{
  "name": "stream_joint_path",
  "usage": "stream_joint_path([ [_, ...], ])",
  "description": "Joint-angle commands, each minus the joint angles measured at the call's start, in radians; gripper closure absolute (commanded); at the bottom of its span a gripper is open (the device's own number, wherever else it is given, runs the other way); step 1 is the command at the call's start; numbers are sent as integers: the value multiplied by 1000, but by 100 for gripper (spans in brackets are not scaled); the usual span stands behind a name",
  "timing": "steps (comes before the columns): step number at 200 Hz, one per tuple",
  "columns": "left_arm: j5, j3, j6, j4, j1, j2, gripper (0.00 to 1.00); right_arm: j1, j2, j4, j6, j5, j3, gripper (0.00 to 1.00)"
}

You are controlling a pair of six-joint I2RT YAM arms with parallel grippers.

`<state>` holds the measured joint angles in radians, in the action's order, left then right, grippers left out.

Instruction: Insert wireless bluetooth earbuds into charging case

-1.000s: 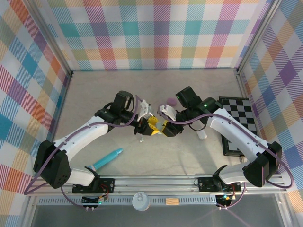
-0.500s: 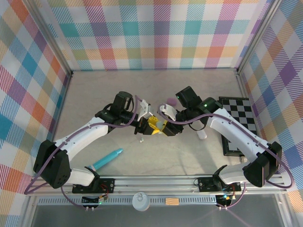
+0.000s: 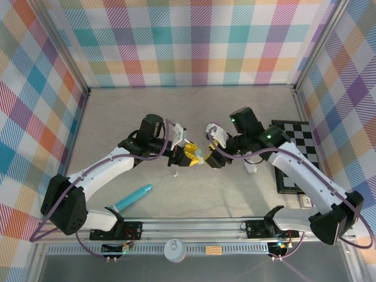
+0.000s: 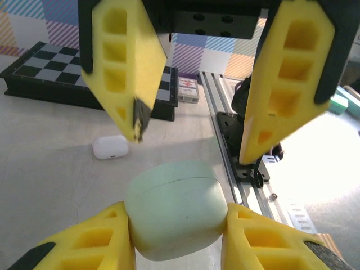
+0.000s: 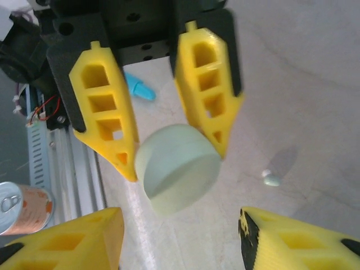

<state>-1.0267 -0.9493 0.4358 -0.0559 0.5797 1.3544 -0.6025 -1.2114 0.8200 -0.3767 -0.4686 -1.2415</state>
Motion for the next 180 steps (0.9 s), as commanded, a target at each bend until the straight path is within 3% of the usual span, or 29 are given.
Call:
stream_joint_path([
  [1,-9,22,-22,87,-10,-35,66,84,79,-147,167,-140,61,41],
  [19,-4,30,-49,136,-12,-38,66,162,134,-348,439,-220,157,38],
  [54,11,48,-104,255,-18,-31,65,271,185,-785,1085,-223,372,27],
  [91,41,44,-135,344,-27,-19,65,285,183,-1161,1530,-247,555,16],
  [131,106,30,-183,487,-38,13,65,272,134,-1511,1869,-190,694,11],
  [180,167,12,-247,671,-38,73,65,162,9,-1757,2008,-128,692,12],
])
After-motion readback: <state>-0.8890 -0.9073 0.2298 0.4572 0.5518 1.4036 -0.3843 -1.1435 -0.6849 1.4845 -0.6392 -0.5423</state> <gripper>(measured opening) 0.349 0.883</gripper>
